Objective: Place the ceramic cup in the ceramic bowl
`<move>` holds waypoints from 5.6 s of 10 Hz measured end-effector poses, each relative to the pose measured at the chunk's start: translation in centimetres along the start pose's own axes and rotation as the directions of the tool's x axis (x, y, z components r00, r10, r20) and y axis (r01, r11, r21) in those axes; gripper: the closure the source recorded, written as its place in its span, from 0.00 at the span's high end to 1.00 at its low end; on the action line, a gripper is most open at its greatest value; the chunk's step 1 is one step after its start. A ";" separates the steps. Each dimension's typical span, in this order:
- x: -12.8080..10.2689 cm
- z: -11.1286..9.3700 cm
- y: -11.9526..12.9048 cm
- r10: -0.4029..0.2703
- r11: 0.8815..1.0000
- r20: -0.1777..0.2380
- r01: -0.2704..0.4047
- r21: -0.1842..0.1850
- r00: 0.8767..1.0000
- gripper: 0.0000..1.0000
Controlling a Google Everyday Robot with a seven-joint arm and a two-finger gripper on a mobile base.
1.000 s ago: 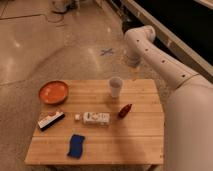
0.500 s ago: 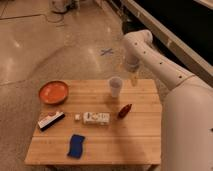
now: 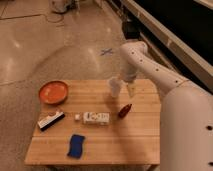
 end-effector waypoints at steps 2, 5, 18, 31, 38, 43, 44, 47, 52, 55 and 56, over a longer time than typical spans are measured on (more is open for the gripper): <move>-0.3 1.3 -1.5 -0.020 0.999 0.005 0.020 0.035 1.000 0.80; 0.5 2.7 -2.1 -0.050 0.997 -0.010 0.050 0.064 0.999 0.78; -6.3 0.4 -6.6 -0.314 0.910 0.044 0.287 0.300 0.948 0.00; -14.4 -1.0 -12.4 -0.506 0.815 0.111 0.432 0.386 0.856 0.00; -19.9 -0.8 -17.2 -0.652 0.721 0.098 0.574 0.389 0.752 0.00; -23.6 1.4 -21.9 -0.733 0.653 0.102 0.653 0.383 0.673 0.00; -23.9 1.7 -22.7 -0.738 0.645 0.096 0.658 0.387 0.668 0.00; -24.7 2.6 -25.8 -0.740 0.631 0.056 0.664 0.401 0.670 0.17; -27.0 5.9 -26.5 -0.762 0.621 0.078 0.691 0.371 0.643 0.67; -28.3 6.9 -26.3 -0.779 0.608 0.101 0.705 0.366 0.619 0.80; -28.8 6.8 -26.4 -0.783 0.603 0.109 0.705 0.373 0.612 0.80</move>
